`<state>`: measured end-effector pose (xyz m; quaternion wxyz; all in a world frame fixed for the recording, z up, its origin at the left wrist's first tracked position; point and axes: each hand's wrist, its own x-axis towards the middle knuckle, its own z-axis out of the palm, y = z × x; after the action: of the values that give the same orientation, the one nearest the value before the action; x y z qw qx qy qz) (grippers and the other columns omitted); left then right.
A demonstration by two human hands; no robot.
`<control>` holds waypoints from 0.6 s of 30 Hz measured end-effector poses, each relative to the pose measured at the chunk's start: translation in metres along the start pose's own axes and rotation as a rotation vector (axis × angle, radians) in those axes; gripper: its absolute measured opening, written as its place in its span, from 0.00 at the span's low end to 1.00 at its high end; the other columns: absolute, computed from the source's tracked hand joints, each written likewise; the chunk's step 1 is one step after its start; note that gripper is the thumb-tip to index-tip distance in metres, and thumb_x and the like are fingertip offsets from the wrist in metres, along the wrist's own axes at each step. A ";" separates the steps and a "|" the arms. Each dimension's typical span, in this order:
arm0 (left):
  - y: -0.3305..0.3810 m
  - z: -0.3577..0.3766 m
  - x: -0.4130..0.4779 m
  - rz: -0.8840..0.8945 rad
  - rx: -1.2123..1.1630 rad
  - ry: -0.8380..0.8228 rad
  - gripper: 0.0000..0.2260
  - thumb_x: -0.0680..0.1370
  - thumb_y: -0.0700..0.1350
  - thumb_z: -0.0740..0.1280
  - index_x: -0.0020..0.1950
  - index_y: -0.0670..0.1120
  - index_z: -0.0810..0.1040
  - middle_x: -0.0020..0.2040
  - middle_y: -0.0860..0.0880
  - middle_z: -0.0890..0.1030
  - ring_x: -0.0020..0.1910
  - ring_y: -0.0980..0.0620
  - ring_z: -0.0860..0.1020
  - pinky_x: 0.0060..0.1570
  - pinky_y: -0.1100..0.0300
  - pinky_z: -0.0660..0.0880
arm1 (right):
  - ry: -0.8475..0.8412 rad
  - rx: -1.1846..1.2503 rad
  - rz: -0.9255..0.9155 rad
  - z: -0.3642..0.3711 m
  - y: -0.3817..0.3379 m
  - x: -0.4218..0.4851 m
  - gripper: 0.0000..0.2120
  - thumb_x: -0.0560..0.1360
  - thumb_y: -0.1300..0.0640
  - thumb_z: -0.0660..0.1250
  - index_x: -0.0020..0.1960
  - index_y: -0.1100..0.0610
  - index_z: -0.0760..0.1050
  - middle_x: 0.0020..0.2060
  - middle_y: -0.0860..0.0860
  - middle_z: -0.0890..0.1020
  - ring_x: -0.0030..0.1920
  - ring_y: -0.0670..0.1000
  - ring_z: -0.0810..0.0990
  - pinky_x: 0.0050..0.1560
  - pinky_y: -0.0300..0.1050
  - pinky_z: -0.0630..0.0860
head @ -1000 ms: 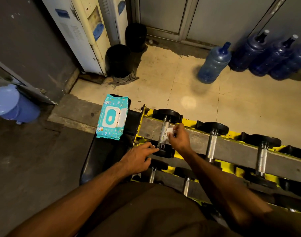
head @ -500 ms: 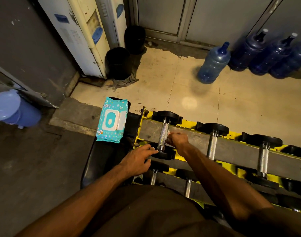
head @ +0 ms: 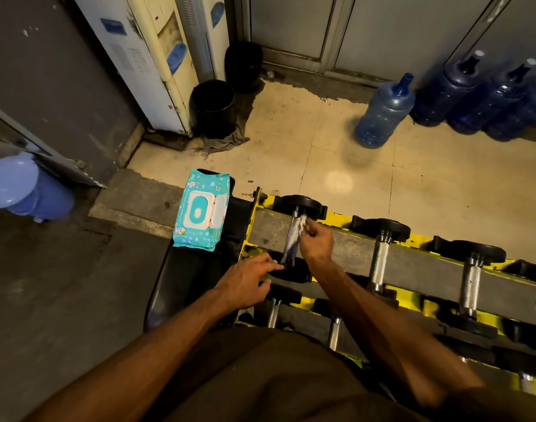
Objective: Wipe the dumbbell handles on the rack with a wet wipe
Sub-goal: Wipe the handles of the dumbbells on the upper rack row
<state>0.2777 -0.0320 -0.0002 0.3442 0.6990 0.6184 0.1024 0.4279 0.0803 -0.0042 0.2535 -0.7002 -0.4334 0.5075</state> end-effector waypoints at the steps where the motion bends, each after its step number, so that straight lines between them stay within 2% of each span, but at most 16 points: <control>1: 0.000 0.000 0.000 0.001 0.001 0.000 0.21 0.80 0.45 0.65 0.74 0.55 0.72 0.66 0.55 0.73 0.64 0.58 0.72 0.64 0.57 0.74 | 0.017 -0.076 -0.120 0.001 -0.003 -0.003 0.24 0.77 0.73 0.63 0.71 0.58 0.72 0.67 0.52 0.75 0.64 0.53 0.75 0.63 0.47 0.76; 3: -0.001 0.000 -0.001 -0.007 0.000 -0.001 0.21 0.80 0.44 0.65 0.74 0.55 0.72 0.65 0.55 0.73 0.63 0.58 0.73 0.63 0.57 0.75 | -0.045 -0.317 -0.321 0.000 -0.005 -0.010 0.27 0.78 0.69 0.64 0.75 0.55 0.66 0.75 0.56 0.66 0.71 0.57 0.68 0.68 0.52 0.73; 5: -0.002 -0.001 -0.001 -0.013 -0.004 -0.008 0.21 0.80 0.44 0.65 0.74 0.55 0.73 0.65 0.55 0.73 0.62 0.58 0.73 0.63 0.56 0.76 | -0.174 -0.570 -0.431 -0.003 0.004 -0.013 0.31 0.79 0.59 0.68 0.77 0.53 0.58 0.77 0.59 0.59 0.72 0.59 0.65 0.70 0.56 0.69; 7: -0.001 -0.001 -0.001 -0.008 -0.002 -0.006 0.22 0.80 0.44 0.65 0.74 0.54 0.72 0.65 0.55 0.73 0.62 0.58 0.73 0.63 0.56 0.75 | -0.235 -1.050 -0.580 -0.008 0.013 -0.011 0.47 0.73 0.55 0.75 0.80 0.61 0.48 0.78 0.63 0.51 0.76 0.62 0.57 0.74 0.56 0.60; 8: 0.000 -0.001 0.000 -0.002 -0.001 -0.004 0.22 0.80 0.44 0.65 0.74 0.54 0.72 0.65 0.55 0.73 0.63 0.57 0.73 0.63 0.56 0.75 | -0.234 -1.234 -0.686 -0.010 0.017 -0.007 0.50 0.71 0.55 0.76 0.80 0.63 0.46 0.77 0.63 0.48 0.77 0.63 0.53 0.76 0.56 0.56; 11: 0.004 0.000 0.001 0.009 0.003 -0.002 0.21 0.80 0.44 0.66 0.74 0.53 0.73 0.64 0.53 0.74 0.62 0.55 0.73 0.63 0.55 0.75 | -0.221 -1.516 -0.945 -0.012 0.009 0.006 0.40 0.75 0.53 0.70 0.79 0.64 0.53 0.77 0.62 0.50 0.77 0.63 0.50 0.77 0.58 0.50; 13: 0.003 -0.001 0.000 0.004 0.003 -0.006 0.21 0.80 0.44 0.66 0.74 0.53 0.73 0.64 0.54 0.74 0.63 0.56 0.73 0.63 0.55 0.75 | -0.199 -1.642 -0.999 -0.009 0.001 0.012 0.34 0.78 0.52 0.64 0.78 0.62 0.57 0.77 0.61 0.53 0.77 0.62 0.51 0.78 0.57 0.49; 15: 0.001 -0.002 0.001 0.000 0.000 -0.015 0.21 0.80 0.44 0.66 0.74 0.54 0.73 0.65 0.54 0.73 0.64 0.56 0.73 0.64 0.56 0.75 | -0.196 -1.752 -0.990 -0.002 -0.005 0.014 0.33 0.79 0.50 0.63 0.78 0.61 0.56 0.78 0.60 0.54 0.77 0.62 0.51 0.78 0.58 0.49; 16: 0.000 -0.002 0.001 0.000 -0.001 -0.023 0.21 0.80 0.44 0.65 0.74 0.54 0.72 0.66 0.54 0.73 0.64 0.57 0.72 0.64 0.56 0.74 | -0.226 -1.808 -0.988 0.002 -0.005 0.013 0.32 0.79 0.49 0.64 0.78 0.61 0.58 0.78 0.61 0.56 0.77 0.62 0.52 0.78 0.58 0.51; 18: 0.000 -0.002 0.002 0.010 0.000 -0.035 0.21 0.81 0.44 0.65 0.74 0.54 0.72 0.67 0.55 0.73 0.64 0.57 0.72 0.65 0.56 0.74 | -0.370 -1.856 -1.063 0.005 -0.005 0.007 0.25 0.79 0.50 0.64 0.73 0.59 0.68 0.73 0.60 0.67 0.73 0.60 0.62 0.74 0.56 0.59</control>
<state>0.2766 -0.0290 0.0005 0.3544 0.7037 0.6089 0.0920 0.4222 0.0884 -0.0060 -0.2567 -0.2542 -0.9276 -0.0951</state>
